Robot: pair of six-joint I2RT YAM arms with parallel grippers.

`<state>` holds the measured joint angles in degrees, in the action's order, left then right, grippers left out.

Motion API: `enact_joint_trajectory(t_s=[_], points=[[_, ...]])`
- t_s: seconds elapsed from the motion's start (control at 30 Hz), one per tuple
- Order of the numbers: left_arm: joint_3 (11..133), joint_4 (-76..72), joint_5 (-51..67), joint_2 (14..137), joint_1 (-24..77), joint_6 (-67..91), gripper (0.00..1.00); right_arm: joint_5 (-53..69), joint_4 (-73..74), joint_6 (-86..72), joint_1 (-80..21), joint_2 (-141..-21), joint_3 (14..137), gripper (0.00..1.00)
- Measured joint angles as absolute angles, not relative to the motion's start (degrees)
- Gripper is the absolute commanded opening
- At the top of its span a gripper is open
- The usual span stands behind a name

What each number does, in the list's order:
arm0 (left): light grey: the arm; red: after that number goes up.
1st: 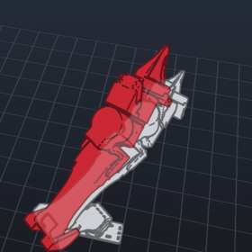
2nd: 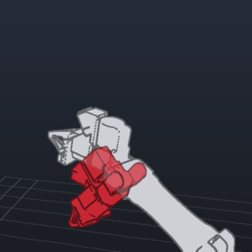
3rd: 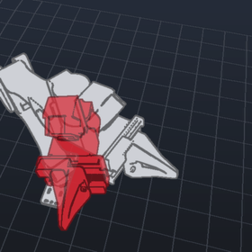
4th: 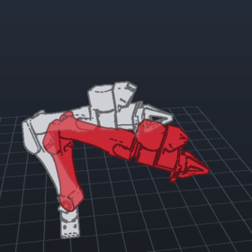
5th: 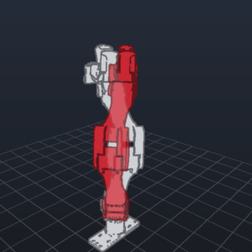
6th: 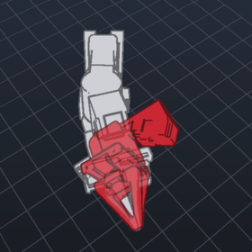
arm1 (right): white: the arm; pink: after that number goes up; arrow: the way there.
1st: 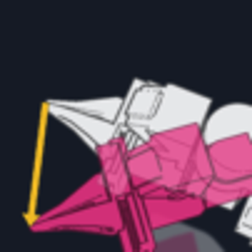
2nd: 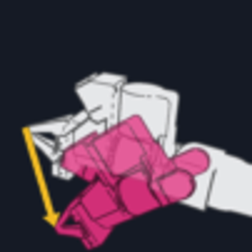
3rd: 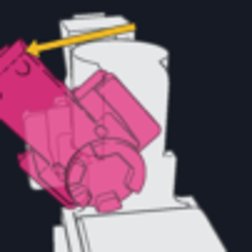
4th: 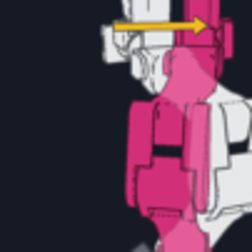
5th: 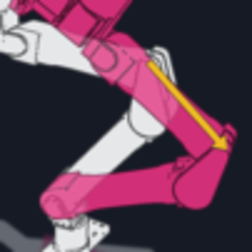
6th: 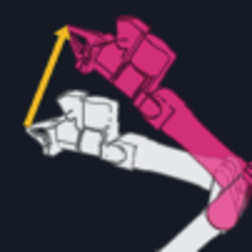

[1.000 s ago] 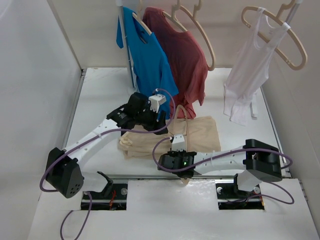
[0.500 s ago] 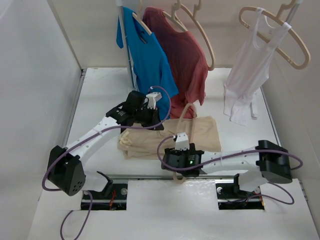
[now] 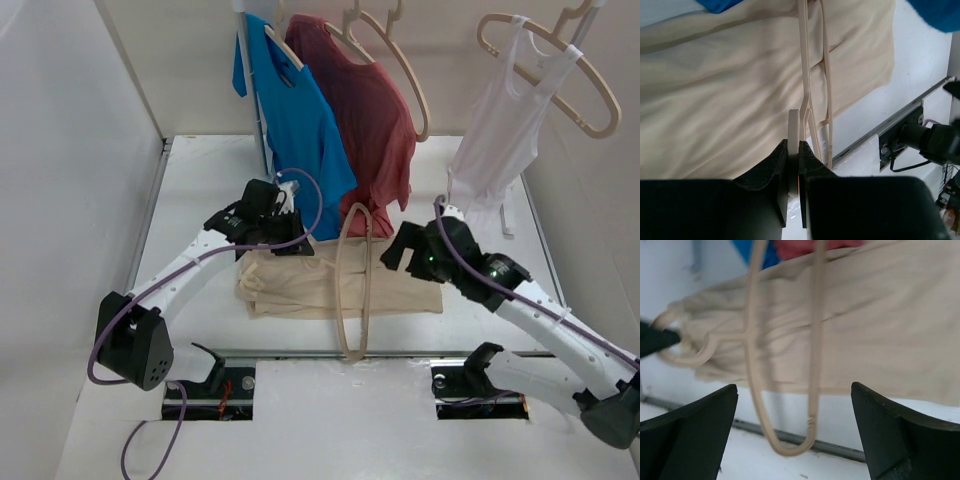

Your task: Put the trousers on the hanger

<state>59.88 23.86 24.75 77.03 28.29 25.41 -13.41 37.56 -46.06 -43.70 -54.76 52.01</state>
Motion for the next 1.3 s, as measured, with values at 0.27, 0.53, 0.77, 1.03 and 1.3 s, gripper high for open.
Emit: enact_joint_trajectory(t_s=[0.27,0.53,0.77,1.03,1.3], points=[[59.59,24.69,23.49,77.23,28.25,27.05,0.00,-3.79,39.20,-41.43,-16.58,-68.90,47.83,0.99],[58.96,24.88,23.27,77.23,28.25,27.59,0.00,-0.95,37.74,-37.06,-10.74,-82.78,46.24,0.99],[58.50,24.97,22.81,77.25,28.23,27.77,0.00,2.17,36.10,-34.52,-10.22,-88.01,48.82,0.27],[58.50,24.95,22.68,77.25,28.23,27.79,0.00,4.91,35.62,-33.78,-13.39,-88.51,51.42,0.00],[58.50,24.95,22.61,77.62,28.23,27.77,0.00,5.52,30.15,-36.21,-39.11,-86.24,65.54,0.00]])
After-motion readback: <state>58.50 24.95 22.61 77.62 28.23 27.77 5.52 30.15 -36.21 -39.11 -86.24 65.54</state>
